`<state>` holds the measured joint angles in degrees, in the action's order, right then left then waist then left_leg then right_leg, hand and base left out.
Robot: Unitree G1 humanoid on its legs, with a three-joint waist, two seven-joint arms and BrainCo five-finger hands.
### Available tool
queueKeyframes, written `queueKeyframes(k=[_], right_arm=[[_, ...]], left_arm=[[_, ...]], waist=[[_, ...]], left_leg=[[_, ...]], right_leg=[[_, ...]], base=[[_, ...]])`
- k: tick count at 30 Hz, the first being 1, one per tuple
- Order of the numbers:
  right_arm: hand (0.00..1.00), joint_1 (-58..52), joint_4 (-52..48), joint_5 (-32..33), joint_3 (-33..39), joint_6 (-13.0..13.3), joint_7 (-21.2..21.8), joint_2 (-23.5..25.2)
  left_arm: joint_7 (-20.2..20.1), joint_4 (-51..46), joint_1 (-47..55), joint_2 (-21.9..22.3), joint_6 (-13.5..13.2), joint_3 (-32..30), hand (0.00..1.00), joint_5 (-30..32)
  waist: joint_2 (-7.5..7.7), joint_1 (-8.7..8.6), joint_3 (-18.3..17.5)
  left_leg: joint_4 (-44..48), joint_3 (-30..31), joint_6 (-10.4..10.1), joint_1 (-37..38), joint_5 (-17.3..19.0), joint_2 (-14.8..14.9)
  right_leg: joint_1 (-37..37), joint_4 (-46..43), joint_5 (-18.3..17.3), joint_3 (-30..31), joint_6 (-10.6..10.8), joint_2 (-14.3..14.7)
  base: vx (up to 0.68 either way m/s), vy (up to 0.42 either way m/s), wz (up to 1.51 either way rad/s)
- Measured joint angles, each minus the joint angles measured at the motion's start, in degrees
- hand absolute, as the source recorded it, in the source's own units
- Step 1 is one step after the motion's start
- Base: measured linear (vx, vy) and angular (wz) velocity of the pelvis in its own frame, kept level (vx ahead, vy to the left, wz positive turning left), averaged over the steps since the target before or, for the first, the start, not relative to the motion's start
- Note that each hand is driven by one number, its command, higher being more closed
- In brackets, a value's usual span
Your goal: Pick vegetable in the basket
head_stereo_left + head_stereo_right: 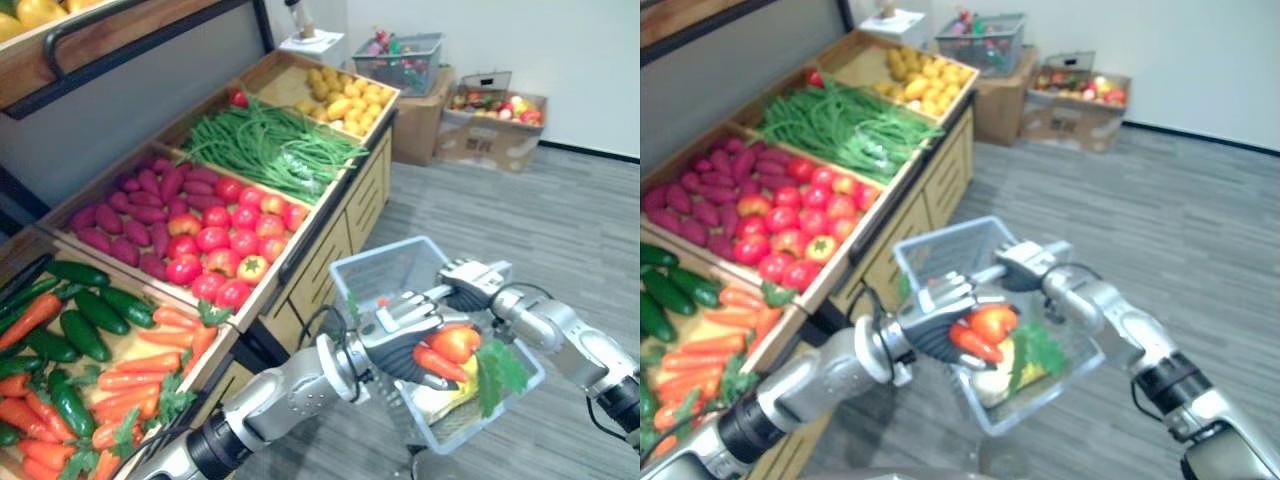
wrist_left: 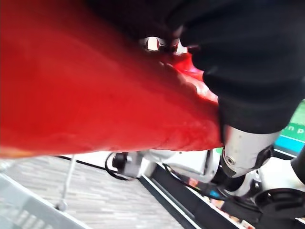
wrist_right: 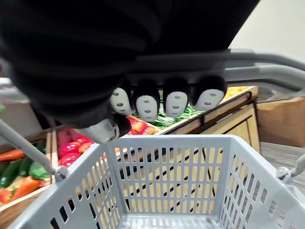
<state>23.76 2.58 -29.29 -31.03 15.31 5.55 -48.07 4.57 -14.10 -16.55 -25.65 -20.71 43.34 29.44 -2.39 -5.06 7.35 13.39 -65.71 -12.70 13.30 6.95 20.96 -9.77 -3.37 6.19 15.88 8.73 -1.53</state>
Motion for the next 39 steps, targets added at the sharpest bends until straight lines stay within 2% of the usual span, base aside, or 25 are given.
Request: queueKeyframes(k=[4, 7, 11, 15, 21, 26, 27, 28, 30, 36, 37, 39], right_arm=[[1.0, 2.95, -0.01, -0.25, -3.77, -0.58, 1.09, -0.16], [1.0, 4.92, -0.02, -0.33, -3.89, -0.81, 1.09, -0.13], [1.0, 7.07, -0.02, -0.12, -3.87, -1.03, 1.13, -0.17], [1.0, 7.09, -0.08, -0.11, -3.87, -1.34, 1.33, 0.65], [1.0, 7.77, -0.14, -0.12, -3.05, -2.63, 2.6, 5.31], [1.0, 8.14, 0.28, -0.12, -1.88, -2.99, 3.7, 7.55], [1.0, 8.16, 1.55, -0.12, -0.74, -3.49, 3.68, 9.54], [1.0, 8.18, 1.81, -0.11, -0.58, -3.56, 3.67, 9.81], [1.0, 8.21, 4.28, 0.0, -0.17, -3.79, 3.84, 11.29], [1.0, 8.22, 7.09, 0.6, -0.16, -4.17, 5.39, 13.2], [1.0, 8.22, 7.51, 0.65, -0.16, -4.18, 5.73, 13.2], [1.0, 8.22, 7.57, 0.73, -0.16, -4.19, 6.06, 13.2]], left_arm=[[-0.53, 1.59, -0.18, 2.02, 0.0, 2.55, 1.0, 0.01], [-1.84, 4.6, -0.14, 3.08, 0.05, 5.94, 1.0, 0.02], [-3.26, 7.7, -0.14, 4.36, 0.11, 7.03, 1.0, 0.05], [-3.34, 14.98, -0.12, 9.08, 0.67, 6.74, 1.0, 0.89], [-2.82, 30.67, -0.08, 18.81, 5.27, 1.03, 1.0, 8.81], [-0.25, 40.8, -2.65, 25.22, 10.76, -5.69, 1.0, 15.04], [0.32, 46.01, -4.64, 26.99, 12.82, -8.14, 1.0, 17.15], [0.36, 46.84, -5.0, 27.23, 13.22, -8.51, 1.0, 17.35], [0.74, 52.9, -7.6, 28.53, 16.53, -11.01, 1.0, 19.39], [1.39, 60.16, -10.62, 29.97, 19.75, -14.52, 1.0, 21.02], [1.38, 60.72, -10.92, 30.04, 20.07, -14.53, 0.0, 21.02], [1.36, 61.73, -11.42, 30.08, 20.11, -14.56, 0.0, 21.02]], waist=[[-0.03, -0.53, -0.32], [-0.17, -1.2, -0.42], [-0.31, -1.09, -0.62], [-0.28, -1.06, -0.65], [0.2, -1.09, -1.02], [0.75, -0.95, -1.14], [1.09, -1.0, -0.94], [1.16, -1.02, -0.93], [1.9, -1.44, -0.6], [3.56, -2.33, 0.46], [3.82, -2.38, 0.69], [3.94, -2.43, 0.98]], left_leg=[[4.14, -1.89, -0.06, -0.08, 2.01, 1.74], [5.3, -2.95, -0.34, 0.18, 2.52, 2.39], [6.03, -3.5, -0.31, -0.15, 2.76, 2.93], [6.53, -3.48, -0.31, -0.19, 3.08, 3.23], [7.31, -3.22, -0.47, -0.79, 3.52, 3.68], [7.74, -2.64, -0.16, -2.11, 3.35, 3.84], [7.38, -2.48, 0.22, -2.12, 3.1, 3.59], [7.27, -2.44, 0.32, -2.12, 3.04, 3.51], [5.4, -1.87, 1.12, -2.34, 2.34, 1.96], [3.87, -1.03, 1.48, -2.83, 2.19, -0.11], [3.81, -1.04, 1.58, -2.92, 2.27, -0.38], [3.81, -1.07, 1.65, -2.91, 2.32, -0.72]], right_leg=[[-1.13, -0.86, 0.01, 1.52, 0.0, 0.64], [-1.26, -0.93, 0.01, 2.04, 0.0, 0.93], [-2.23, -1.45, 0.01, 2.32, -0.01, 1.41], [-2.21, -1.54, 0.01, 2.17, -0.01, 1.39], [-2.65, -1.82, -0.03, 1.95, -0.04, 1.44], [-3.95, -2.23, 0.0, 1.58, -0.05, 1.24], [-3.9, -2.14, 0.0, 1.52, -0.05, 1.15], [-3.9, -2.13, 0.01, 1.5, -0.05, 1.11], [-3.74, -1.49, 0.09, 1.23, 0.08, 0.19], [-2.63, 1.85, 1.69, 1.43, 0.84, -1.52], [-2.56, 2.33, 1.93, 1.6, 0.91, -1.76], [-2.52, 2.59, 2.03, 1.79, 1.01, -1.99]], base=[[-0.08, 0.035, -0.21], [-0.05, 0.032, -0.11], [-0.02, 0.011, -0.07], [0.0, 0.0, 0.0], [-0.02, 0.005, 0.01], [-0.02, -0.006, 0.05], [0.0, 0.0, 0.0], [-0.03, 0.001, 0.06], [-0.02, 0.004, 0.11], [-0.02, 0.018, 0.04], [-0.02, 0.031, -0.04], [-0.01, 0.032, -0.02]])
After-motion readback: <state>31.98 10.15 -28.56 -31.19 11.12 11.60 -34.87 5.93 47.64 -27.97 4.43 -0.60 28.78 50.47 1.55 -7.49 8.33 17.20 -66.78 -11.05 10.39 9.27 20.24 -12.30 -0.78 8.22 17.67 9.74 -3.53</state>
